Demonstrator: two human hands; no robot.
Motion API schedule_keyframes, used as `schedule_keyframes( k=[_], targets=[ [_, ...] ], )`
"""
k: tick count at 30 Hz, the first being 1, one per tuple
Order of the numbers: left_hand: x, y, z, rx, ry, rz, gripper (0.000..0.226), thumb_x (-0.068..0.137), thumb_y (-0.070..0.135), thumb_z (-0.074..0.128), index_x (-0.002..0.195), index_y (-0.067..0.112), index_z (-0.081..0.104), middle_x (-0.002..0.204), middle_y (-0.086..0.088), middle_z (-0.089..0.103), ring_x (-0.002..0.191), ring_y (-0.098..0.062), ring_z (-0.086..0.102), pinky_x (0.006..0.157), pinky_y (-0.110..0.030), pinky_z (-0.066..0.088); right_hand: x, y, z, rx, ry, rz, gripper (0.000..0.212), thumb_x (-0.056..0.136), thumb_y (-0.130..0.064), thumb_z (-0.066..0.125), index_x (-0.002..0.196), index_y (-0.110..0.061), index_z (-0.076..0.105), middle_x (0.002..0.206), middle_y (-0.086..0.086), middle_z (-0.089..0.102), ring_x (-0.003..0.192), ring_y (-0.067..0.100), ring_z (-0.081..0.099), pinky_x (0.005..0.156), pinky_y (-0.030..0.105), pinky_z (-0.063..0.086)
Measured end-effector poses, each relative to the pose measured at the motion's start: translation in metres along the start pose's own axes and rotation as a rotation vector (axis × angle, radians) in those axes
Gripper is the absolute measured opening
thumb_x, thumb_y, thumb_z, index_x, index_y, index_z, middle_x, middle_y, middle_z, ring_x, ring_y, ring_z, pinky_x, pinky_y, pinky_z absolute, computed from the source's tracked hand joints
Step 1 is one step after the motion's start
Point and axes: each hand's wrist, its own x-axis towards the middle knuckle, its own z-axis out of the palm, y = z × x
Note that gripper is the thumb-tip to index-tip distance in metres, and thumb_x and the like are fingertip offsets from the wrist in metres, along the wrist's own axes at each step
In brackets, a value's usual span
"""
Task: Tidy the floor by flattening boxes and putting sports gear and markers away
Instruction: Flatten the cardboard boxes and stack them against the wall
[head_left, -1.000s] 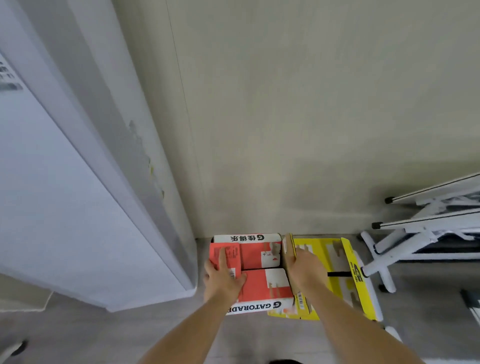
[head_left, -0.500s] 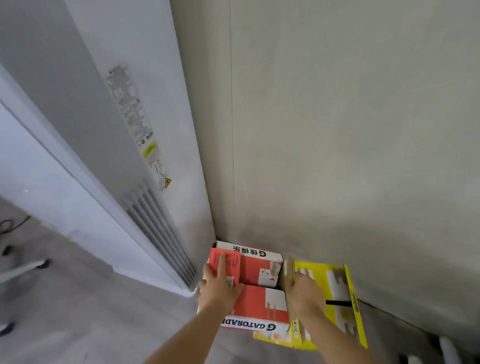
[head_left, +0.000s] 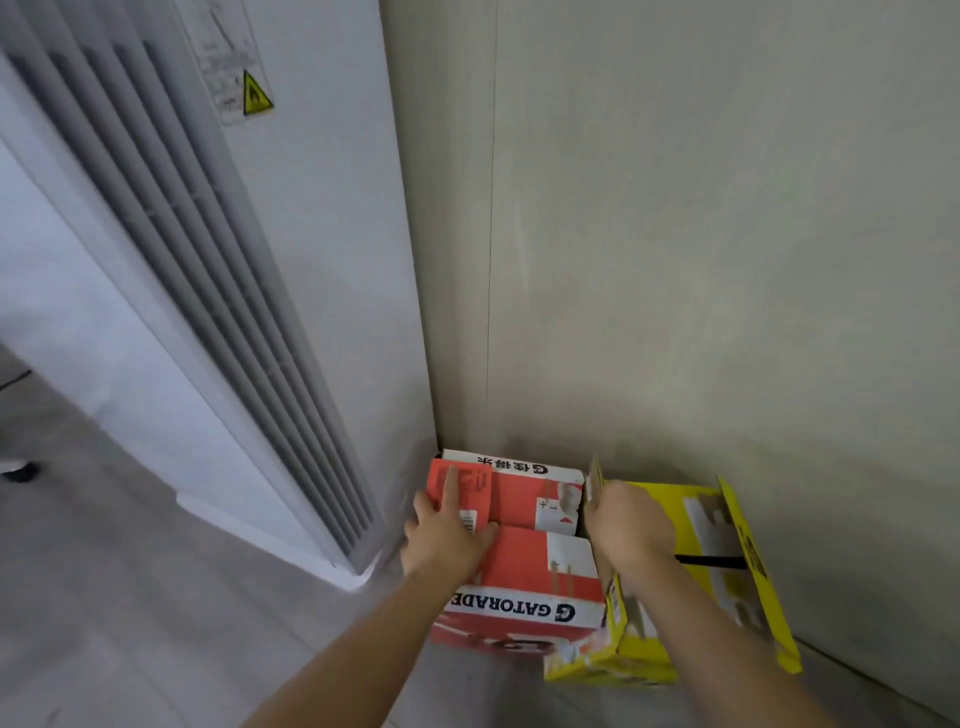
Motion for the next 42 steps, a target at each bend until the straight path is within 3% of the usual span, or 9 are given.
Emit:
schedule_keyframes(
  k=[11, 15, 17, 21, 25, 29, 32, 36, 42],
  targets=[
    [0.012, -0.045, 0.052, -0.24, -0.012, 0.003, 0.096, 0.074, 0.07, 0.062, 0.151, 0.046, 0.009, 0.15, -0.01, 0.029, 0.124, -0.037, 0.053, 0.093, -0.045, 0.053, 0.02, 0.006, 0.061, 0.084, -0.007, -0.081, 0.026, 0.092, -0.028, 0.053, 0.097, -0.006, 0.066, 0.097, 0.013, 0.069, 0.09, 0.033, 0.066, 0.072, 0.034, 0.054],
    [-0.007, -0.055, 0.058, -0.195, 0.001, -0.052, 0.104, 0.069, 0.077, 0.061, 0.152, 0.044, 0.006, 0.148, -0.009, 0.031, 0.124, -0.036, 0.053, 0.097, -0.052, 0.051, 0.024, -0.004, 0.073, 0.036, -0.024, -0.161, 0.046, 0.09, -0.025, 0.058, 0.132, -0.011, 0.046, 0.122, 0.014, 0.057, 0.107, 0.035, 0.059, 0.085, 0.043, 0.053],
    [-0.012, -0.058, 0.061, -0.2, 0.03, -0.077, 0.105, 0.07, 0.073, 0.065, 0.151, 0.046, 0.004, 0.147, -0.009, 0.031, 0.123, -0.037, 0.053, 0.096, -0.053, 0.052, 0.021, -0.009, 0.083, -0.11, 0.073, -0.276, 0.073, 0.089, -0.025, 0.061, 0.149, -0.017, 0.02, 0.142, 0.018, 0.037, 0.126, 0.038, 0.043, 0.098, 0.049, 0.044],
    [-0.024, -0.07, 0.066, -0.215, 0.127, -0.142, 0.103, 0.071, 0.069, 0.067, 0.149, 0.048, 0.003, 0.141, -0.008, 0.033, 0.121, -0.037, 0.053, 0.095, -0.053, 0.052, -0.019, -0.032, 0.094, -0.263, 0.323, -0.663, 0.059, 0.079, -0.009, 0.064, 0.136, -0.01, 0.047, 0.15, 0.021, 0.028, 0.136, 0.042, 0.027, 0.116, 0.056, 0.011],
    [-0.039, -0.094, 0.061, -0.323, 0.196, -0.221, 0.098, 0.069, 0.068, 0.068, 0.146, 0.049, 0.011, 0.134, -0.009, 0.038, 0.114, -0.037, 0.056, 0.094, -0.052, 0.053, -0.052, -0.059, 0.123, -0.238, -0.072, -0.816, 0.046, 0.088, -0.009, 0.054, 0.134, -0.012, 0.047, 0.137, 0.011, 0.044, 0.131, 0.034, 0.038, 0.114, 0.047, 0.026],
    [-0.068, -0.131, 0.04, -0.472, 0.282, -0.238, 0.075, 0.075, 0.054, 0.074, 0.135, 0.044, 0.031, 0.113, -0.008, 0.047, 0.104, -0.033, 0.058, 0.091, -0.038, 0.051, -0.066, -0.077, 0.144, -0.321, -0.369, -0.925, 0.076, 0.085, -0.038, 0.066, 0.149, -0.021, 0.027, 0.147, 0.01, 0.039, 0.139, 0.033, 0.03, 0.117, 0.049, 0.02],
    [-0.095, -0.161, 0.032, -0.512, 0.336, -0.236, 0.07, 0.076, 0.052, 0.075, 0.132, 0.044, 0.034, 0.103, 0.003, 0.054, 0.106, -0.026, 0.053, 0.086, -0.029, 0.044, -0.084, -0.091, 0.158, -0.302, -0.435, -1.011, 0.09, 0.08, -0.047, 0.069, 0.152, -0.028, 0.018, 0.15, 0.009, 0.036, 0.14, 0.031, 0.029, 0.118, 0.049, 0.016],
    [-0.132, -0.211, 0.027, -0.663, 0.399, -0.308, 0.082, 0.059, 0.077, 0.074, 0.127, 0.057, 0.034, 0.107, 0.009, 0.065, 0.105, -0.02, 0.061, 0.091, -0.043, 0.054, -0.121, -0.118, 0.172, -0.294, -0.501, -1.159, 0.099, 0.072, -0.057, 0.07, 0.151, -0.035, 0.013, 0.153, 0.007, 0.031, 0.143, 0.029, 0.023, 0.118, 0.051, 0.013],
    [-0.198, -0.25, -0.008, -0.897, 0.5, -0.341, 0.066, 0.068, 0.052, 0.081, 0.121, 0.055, 0.041, 0.109, -0.001, 0.068, 0.087, -0.021, 0.074, 0.076, -0.046, 0.061, -0.177, -0.15, 0.182, -0.292, -0.501, -1.339, 0.105, 0.068, -0.065, 0.068, 0.151, -0.036, 0.011, 0.153, 0.006, 0.025, 0.145, 0.031, 0.016, 0.119, 0.048, 0.013]
  ],
)
